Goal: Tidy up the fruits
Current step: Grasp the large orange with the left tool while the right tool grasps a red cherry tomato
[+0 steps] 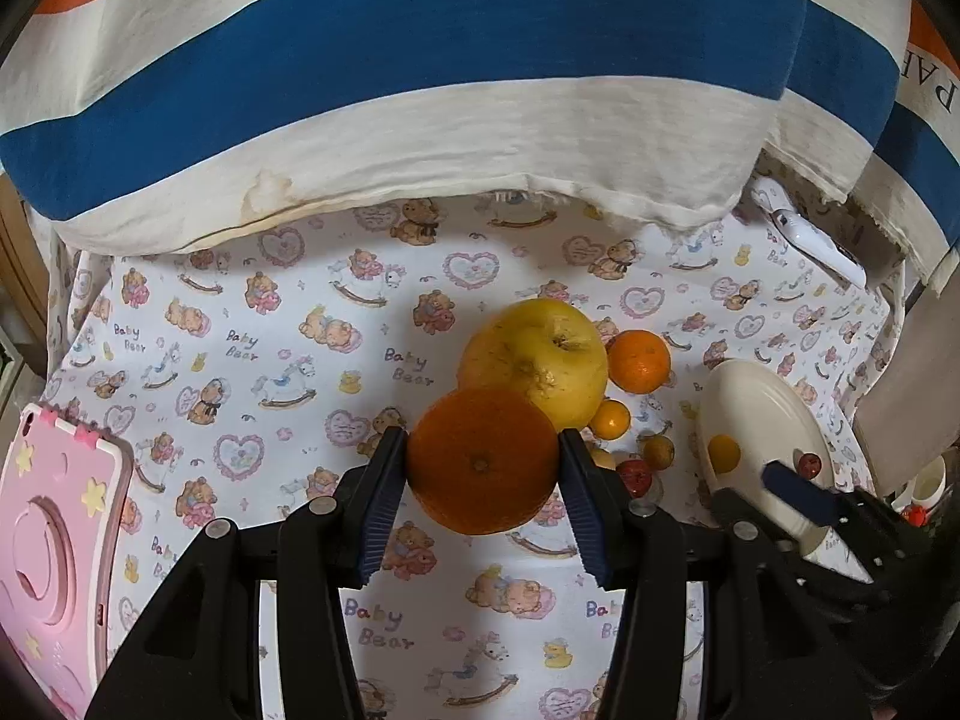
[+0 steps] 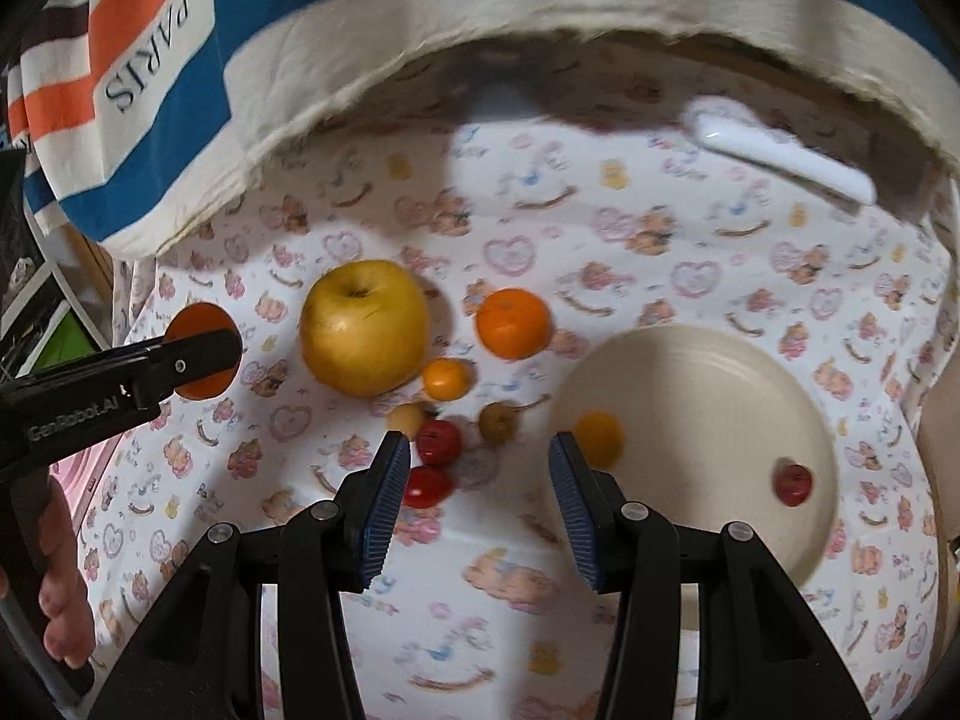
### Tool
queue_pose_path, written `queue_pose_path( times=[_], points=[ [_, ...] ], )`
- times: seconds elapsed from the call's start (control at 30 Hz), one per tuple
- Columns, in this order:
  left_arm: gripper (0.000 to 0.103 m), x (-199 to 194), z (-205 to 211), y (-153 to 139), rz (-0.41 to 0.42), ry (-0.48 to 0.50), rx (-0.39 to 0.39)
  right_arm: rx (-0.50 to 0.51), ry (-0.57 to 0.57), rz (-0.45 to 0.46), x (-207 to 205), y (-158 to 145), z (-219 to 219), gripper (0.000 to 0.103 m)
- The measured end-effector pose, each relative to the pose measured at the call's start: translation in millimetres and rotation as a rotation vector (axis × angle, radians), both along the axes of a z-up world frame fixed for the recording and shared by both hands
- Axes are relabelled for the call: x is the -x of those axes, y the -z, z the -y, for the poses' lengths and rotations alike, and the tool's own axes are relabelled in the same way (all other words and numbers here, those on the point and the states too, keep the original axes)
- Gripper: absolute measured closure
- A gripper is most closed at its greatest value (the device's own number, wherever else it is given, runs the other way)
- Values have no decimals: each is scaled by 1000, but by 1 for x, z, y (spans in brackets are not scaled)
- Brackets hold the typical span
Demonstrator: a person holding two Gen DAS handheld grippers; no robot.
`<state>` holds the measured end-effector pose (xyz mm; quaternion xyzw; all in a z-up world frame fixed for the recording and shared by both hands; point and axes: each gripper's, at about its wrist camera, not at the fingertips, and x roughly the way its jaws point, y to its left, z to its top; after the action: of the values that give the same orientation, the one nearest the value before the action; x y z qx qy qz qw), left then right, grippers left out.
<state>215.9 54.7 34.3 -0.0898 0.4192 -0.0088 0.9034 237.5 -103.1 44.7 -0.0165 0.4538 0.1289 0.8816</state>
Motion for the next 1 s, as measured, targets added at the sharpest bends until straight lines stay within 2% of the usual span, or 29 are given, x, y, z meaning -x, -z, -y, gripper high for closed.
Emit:
queue_pose_path(
  times=[0.43, 0.77, 0.83, 1.0],
  points=[
    [54, -2, -5, 3, -19, -7, 4, 7, -19, -91, -19, 37, -18, 54],
    [54, -5, -1, 7, -35, 1, -2, 53, -78, -105, -17, 56, -36, 65],
    [54, -5, -1, 8, -37, 3, -4, 66, -83, -108, -16, 59, -38, 72],
    [54, -5, 0, 7, -36, 4, -4, 95, -91, -87, -12, 61, -41, 74]
  ],
)
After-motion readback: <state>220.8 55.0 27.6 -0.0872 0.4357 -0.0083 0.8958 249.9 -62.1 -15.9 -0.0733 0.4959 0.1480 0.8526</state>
